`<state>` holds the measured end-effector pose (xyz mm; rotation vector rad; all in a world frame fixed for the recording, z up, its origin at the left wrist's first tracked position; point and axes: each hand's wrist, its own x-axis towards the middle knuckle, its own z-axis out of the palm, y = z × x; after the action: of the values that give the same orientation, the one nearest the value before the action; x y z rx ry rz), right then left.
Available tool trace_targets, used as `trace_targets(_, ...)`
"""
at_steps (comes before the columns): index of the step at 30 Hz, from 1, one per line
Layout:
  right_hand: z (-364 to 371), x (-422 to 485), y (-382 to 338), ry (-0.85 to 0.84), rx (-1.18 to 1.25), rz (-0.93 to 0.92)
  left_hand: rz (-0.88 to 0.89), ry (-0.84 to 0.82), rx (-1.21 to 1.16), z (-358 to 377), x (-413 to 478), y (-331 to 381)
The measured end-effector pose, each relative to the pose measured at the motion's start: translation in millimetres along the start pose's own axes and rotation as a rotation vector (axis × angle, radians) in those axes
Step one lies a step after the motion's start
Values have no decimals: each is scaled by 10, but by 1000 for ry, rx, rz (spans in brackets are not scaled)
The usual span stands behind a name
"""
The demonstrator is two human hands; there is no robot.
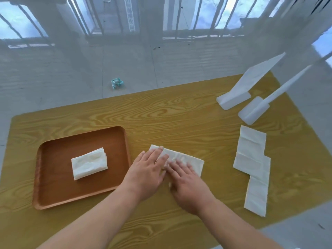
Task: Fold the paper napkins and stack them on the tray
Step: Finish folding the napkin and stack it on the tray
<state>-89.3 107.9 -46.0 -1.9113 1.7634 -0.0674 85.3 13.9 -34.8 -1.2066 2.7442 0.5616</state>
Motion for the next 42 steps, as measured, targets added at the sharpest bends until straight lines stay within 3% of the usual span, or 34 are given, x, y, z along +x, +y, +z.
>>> trace_targets(3, 26, 17, -50, 35, 39, -65, -33, -6, 56, -15, -27, -36)
trace_targets(6, -8, -21, 42, 123, 30, 20, -63, 66, 115, 6, -60, -90)
trace_targets(11, -37, -53, 208, 49, -20, -28, -262, 73, 91, -41, 34, -183)
trace_targets(15, -49, -76, 247, 24, -23, -48, -272, -19, 106, -125, 170, -200)
trace_targets(18, -53, -94, 245, 12, -22, -50, -345, -50, -26, -176, 220, -188)
trace_targets(24, -38, -79, 180, 40, -28, -38, -691, 2, -623, -349, 206, -156)
trace_targets(29, -45, -78, 55, 53, -16, -80, -620, 93, -725, -506, 284, 20)
trace_targets(34, -122, -155, 122, 150, -4, 24, -547, 83, -771, -538, 412, 300)
trace_targets(37, -143, -200, 175, 154, -32, 2, -547, 89, -633, -521, 431, 343)
trace_targets(40, -166, -218, 189, 168, -33, -5, -470, 142, -37, -444, 347, 243)
trace_targets(42, -168, -215, 172, 180, 2, -17, -313, 175, 201, -340, 261, 216)
